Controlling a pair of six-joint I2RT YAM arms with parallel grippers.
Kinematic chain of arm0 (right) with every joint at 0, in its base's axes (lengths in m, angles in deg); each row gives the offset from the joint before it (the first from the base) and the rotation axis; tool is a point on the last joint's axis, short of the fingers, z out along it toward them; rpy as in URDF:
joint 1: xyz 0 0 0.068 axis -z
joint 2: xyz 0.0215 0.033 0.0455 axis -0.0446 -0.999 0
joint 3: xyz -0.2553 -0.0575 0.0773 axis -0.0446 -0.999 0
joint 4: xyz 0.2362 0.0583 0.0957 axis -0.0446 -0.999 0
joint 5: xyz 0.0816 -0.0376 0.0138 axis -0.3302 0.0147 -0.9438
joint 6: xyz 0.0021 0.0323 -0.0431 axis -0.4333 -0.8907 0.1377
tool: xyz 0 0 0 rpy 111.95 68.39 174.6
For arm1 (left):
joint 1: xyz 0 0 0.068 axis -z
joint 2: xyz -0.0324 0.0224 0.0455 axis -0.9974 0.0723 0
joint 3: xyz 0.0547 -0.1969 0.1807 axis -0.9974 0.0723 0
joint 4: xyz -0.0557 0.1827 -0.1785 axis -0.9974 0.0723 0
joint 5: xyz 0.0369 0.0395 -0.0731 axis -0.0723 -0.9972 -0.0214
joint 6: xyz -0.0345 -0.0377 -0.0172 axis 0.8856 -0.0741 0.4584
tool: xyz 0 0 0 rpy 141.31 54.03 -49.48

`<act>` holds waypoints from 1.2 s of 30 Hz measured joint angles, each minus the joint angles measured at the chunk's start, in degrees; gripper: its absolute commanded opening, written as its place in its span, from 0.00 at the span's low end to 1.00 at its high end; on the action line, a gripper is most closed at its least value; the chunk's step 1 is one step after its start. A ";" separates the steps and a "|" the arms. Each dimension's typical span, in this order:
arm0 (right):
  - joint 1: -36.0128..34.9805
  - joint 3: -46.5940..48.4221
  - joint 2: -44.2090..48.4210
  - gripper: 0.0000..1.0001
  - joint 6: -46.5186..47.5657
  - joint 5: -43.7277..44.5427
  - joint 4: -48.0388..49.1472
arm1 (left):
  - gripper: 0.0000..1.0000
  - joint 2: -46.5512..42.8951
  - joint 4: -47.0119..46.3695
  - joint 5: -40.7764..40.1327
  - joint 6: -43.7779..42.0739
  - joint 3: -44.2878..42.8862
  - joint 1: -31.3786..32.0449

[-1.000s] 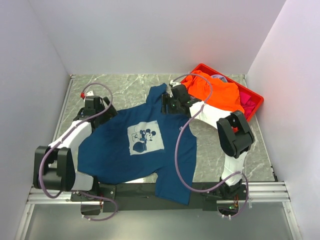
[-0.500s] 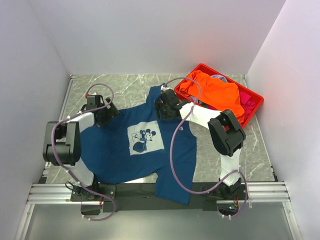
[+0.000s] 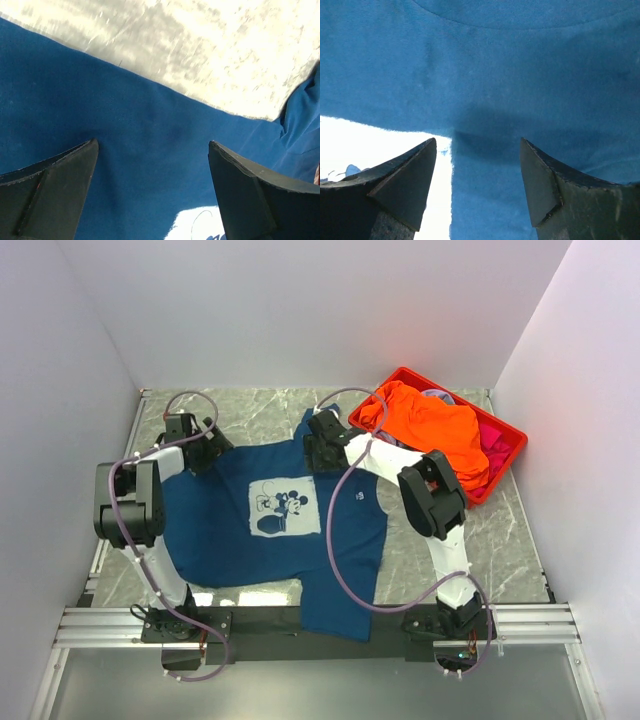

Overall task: Fold and stack the t-shirts
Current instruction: Flatten the tshirt out

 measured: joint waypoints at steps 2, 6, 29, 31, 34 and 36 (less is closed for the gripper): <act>0.00 2.01 -1.36 0.74 0.02 0.33 -1.46 | 0.99 1.18 0.09 0.31 -0.02 -1.55 -0.11; 0.00 3.98 -2.49 0.74 0.13 0.61 -3.41 | 0.99 3.48 1.31 0.46 -0.66 -5.11 -0.15; 2.29 -16.57 17.14 0.85 -0.92 -3.19 -1.36 | 0.99 -9.09 5.46 -15.47 -1.62 -8.31 28.15; 3.58 -18.86 18.32 0.86 -1.62 -4.17 -1.18 | 0.99 -4.79 6.03 -15.13 -1.40 -11.34 29.81; 5.29 -21.16 19.74 0.88 -2.16 -5.53 -0.94 | 0.99 1.73 7.50 -14.53 -1.22 -16.57 31.30; 6.16 -21.66 20.35 0.88 -2.23 -6.60 -0.85 | 0.99 5.95 8.70 -14.10 -1.03 -20.11 32.11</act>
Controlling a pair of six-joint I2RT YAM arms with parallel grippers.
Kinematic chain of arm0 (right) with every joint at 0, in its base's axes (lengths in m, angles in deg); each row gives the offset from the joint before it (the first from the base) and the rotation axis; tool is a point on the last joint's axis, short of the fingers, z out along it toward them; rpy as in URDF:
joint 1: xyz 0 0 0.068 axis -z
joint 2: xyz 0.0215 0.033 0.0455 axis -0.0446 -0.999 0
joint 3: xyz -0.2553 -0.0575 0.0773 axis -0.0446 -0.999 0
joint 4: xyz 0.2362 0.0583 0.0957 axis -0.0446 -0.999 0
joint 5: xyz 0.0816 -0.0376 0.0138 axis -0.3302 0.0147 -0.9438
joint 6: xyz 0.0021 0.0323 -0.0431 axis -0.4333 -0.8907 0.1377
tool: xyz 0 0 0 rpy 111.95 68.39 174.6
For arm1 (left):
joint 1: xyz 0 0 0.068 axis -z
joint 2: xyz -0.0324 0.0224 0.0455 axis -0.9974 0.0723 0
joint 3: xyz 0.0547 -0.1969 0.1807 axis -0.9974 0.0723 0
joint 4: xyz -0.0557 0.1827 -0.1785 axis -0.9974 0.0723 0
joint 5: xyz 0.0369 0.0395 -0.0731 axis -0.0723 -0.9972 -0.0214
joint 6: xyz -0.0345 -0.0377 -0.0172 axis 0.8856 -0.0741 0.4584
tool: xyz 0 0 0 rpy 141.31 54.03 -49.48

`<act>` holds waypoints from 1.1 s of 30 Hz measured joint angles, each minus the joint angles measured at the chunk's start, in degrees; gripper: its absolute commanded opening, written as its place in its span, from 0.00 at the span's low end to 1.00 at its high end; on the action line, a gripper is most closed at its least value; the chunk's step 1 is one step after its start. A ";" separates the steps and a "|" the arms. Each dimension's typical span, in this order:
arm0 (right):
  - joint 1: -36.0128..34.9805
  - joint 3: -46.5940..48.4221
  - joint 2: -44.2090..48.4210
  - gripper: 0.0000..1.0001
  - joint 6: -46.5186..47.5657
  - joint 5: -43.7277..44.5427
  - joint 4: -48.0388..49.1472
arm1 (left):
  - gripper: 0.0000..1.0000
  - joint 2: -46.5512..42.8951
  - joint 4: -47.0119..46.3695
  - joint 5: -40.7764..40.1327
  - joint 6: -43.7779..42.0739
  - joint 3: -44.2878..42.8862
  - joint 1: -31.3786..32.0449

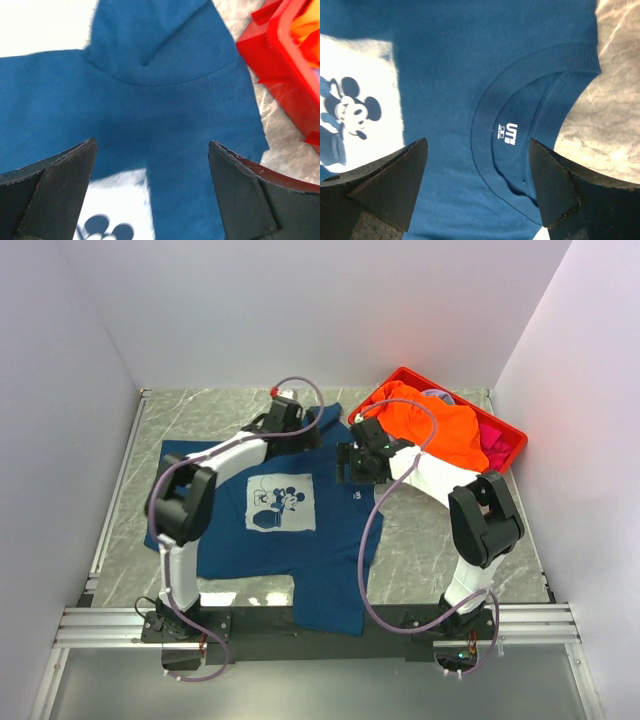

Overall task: Fold and stack the t-shirts
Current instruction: Flatten the tshirt out

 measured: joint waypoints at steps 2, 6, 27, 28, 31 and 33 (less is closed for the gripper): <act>1.11 0.00 0.31 0.88 -0.02 -1.60 0.52 | 0.99 3.63 1.27 0.72 0.20 -3.26 0.55; 2.21 0.35 0.11 0.88 0.04 -4.50 0.94 | 0.99 9.97 3.06 2.58 0.66 -9.70 1.03; 2.43 -3.76 4.70 0.88 -0.83 -8.59 3.06 | 0.99 18.12 2.86 10.08 3.85 -17.53 -5.46; 2.43 -4.24 5.60 0.88 -0.90 -8.74 3.21 | 0.99 18.49 2.97 10.12 3.87 -18.03 -5.84; 2.43 -4.66 7.96 0.88 -1.16 -9.01 3.69 | 0.99 20.02 2.93 10.29 3.89 -20.33 -6.73; 2.43 -4.61 8.46 0.88 -1.20 -8.98 4.11 | 0.99 20.87 2.97 10.29 3.89 -21.68 -7.13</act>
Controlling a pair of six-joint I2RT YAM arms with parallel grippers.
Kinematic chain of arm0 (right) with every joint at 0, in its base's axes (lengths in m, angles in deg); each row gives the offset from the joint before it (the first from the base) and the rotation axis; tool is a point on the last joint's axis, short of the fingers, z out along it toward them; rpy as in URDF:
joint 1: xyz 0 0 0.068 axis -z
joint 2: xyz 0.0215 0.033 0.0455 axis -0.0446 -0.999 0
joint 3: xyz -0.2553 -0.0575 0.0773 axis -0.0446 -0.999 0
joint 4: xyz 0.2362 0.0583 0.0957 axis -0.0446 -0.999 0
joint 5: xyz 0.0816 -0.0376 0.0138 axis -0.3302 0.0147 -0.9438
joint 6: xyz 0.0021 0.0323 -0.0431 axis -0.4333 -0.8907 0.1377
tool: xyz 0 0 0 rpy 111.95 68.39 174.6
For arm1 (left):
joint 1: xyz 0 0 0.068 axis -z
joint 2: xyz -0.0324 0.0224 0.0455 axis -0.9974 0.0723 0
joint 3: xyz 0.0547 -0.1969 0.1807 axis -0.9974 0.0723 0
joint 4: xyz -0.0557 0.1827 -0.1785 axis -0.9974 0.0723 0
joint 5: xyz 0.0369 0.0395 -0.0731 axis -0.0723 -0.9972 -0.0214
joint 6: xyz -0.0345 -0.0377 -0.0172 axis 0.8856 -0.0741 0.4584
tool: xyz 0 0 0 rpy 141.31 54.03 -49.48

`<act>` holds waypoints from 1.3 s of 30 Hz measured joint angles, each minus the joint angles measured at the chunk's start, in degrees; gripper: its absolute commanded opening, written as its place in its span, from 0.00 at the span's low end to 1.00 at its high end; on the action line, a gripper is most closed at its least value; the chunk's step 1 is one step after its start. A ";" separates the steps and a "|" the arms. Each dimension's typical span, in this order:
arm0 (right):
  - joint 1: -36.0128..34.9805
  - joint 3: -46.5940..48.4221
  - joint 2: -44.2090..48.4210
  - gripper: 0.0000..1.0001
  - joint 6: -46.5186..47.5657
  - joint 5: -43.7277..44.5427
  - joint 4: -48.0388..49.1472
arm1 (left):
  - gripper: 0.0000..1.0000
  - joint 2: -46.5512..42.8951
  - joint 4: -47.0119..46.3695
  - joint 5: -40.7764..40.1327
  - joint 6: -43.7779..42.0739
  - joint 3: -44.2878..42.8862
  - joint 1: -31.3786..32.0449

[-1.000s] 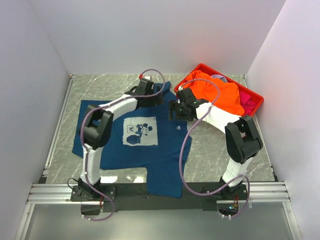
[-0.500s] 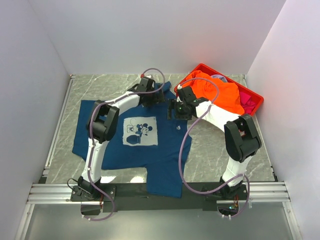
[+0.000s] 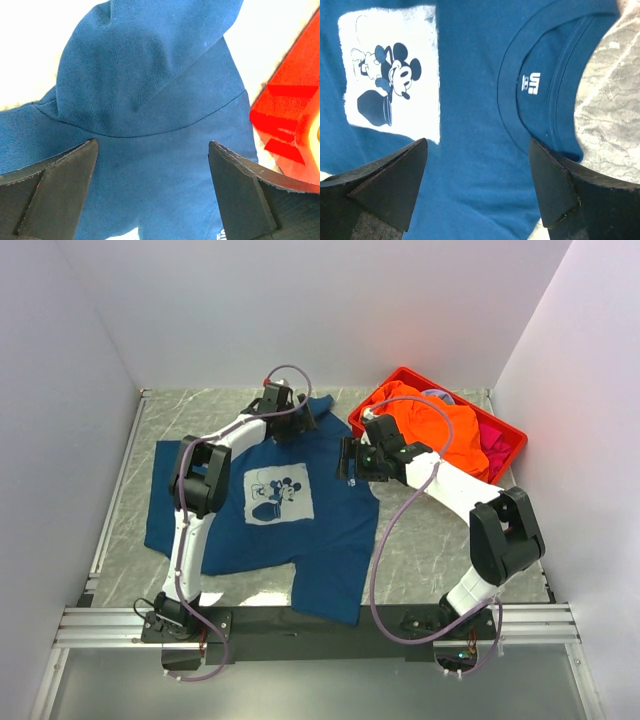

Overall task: Fold and stack the t-shirts
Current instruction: Flatten the tshirt out

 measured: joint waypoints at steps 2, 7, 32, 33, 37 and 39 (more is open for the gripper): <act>0.00 0.04 0.00 0.88 0.00 0.00 0.15 | 0.99 1.14 0.37 0.07 -0.02 -1.84 -0.42; 0.00 0.04 -0.15 0.88 0.00 -0.02 0.15 | 0.99 5.38 2.23 0.02 -0.07 -9.05 -1.33; 0.00 -2.64 5.73 0.88 0.20 -1.11 2.36 | 0.99 -51.21 -6.19 -22.05 -2.43 41.59 -2.97; 0.00 -2.91 6.16 0.88 0.20 -1.68 3.10 | 0.99 -56.26 -6.56 -24.06 -1.90 45.07 -2.97; -0.11 -3.65 5.60 0.86 0.11 -4.15 6.12 | 0.99 -67.41 -5.68 -29.59 2.29 56.83 -3.02; -0.42 -3.80 4.66 0.86 0.00 -5.16 7.19 | 0.99 -68.67 -2.64 -30.82 4.87 61.94 -2.99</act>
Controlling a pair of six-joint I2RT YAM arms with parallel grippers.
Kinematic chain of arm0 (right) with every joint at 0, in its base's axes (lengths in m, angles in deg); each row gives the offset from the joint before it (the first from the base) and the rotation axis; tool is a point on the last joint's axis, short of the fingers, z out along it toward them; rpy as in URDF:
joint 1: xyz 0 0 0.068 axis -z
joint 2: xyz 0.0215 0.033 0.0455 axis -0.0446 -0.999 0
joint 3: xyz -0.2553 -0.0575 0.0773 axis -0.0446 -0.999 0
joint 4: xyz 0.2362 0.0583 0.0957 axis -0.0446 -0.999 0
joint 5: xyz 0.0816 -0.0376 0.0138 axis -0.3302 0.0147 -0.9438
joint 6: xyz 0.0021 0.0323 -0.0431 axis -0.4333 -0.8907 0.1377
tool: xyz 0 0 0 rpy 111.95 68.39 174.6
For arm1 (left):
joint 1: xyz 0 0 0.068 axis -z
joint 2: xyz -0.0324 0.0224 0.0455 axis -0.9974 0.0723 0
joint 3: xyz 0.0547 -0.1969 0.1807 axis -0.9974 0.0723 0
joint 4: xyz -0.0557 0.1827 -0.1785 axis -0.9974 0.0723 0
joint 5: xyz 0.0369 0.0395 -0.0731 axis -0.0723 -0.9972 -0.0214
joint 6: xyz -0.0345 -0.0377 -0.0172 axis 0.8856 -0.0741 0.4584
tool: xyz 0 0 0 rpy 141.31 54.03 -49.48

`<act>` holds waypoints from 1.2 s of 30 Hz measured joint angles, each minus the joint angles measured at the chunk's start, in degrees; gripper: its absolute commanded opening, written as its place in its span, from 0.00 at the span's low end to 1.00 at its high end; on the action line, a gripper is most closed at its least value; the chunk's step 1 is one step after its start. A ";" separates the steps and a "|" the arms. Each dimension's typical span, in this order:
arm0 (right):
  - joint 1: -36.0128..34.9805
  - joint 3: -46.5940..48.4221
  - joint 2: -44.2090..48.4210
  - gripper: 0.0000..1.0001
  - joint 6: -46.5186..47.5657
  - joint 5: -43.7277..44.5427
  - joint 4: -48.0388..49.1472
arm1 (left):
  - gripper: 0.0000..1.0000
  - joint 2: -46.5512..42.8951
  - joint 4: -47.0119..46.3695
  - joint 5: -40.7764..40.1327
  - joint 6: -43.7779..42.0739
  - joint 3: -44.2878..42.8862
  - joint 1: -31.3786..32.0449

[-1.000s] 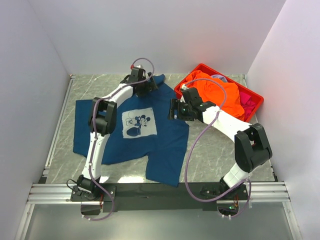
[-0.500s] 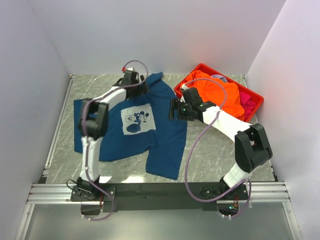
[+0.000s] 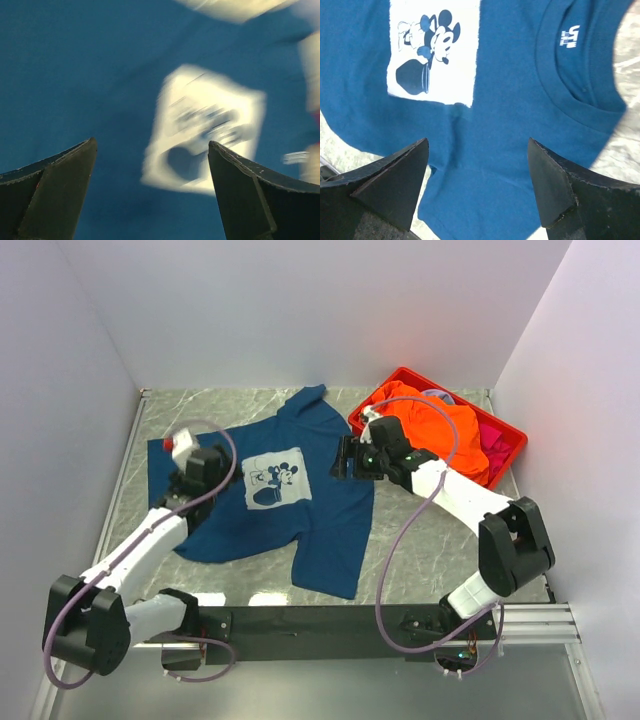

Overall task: Fold and stack the t-shirts
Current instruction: Flatten the tshirt out

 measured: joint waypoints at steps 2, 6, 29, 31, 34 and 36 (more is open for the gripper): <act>-0.66 -0.63 -0.33 0.85 -0.02 -0.44 0.94 | 0.99 -0.68 5.11 -1.16 2.84 3.72 0.02; -1.99 -2.60 -0.33 0.85 -0.39 -2.19 3.72 | 0.99 -4.50 15.34 -3.74 9.38 5.99 0.04; -2.32 -6.34 1.95 0.86 -0.66 -4.52 7.69 | 0.99 -15.69 34.27 -9.75 34.18 14.34 0.22; -2.34 -6.38 2.32 0.86 -0.66 -4.50 7.69 | 0.99 -15.15 33.57 -9.25 34.18 15.34 0.22; -2.32 -6.95 3.10 0.86 -0.66 -4.52 7.93 | 0.99 -14.45 32.26 -8.90 34.03 16.13 0.22; -2.32 -7.41 3.58 0.86 -0.68 -4.52 7.96 | 0.98 -14.29 30.82 -8.90 33.68 16.50 0.22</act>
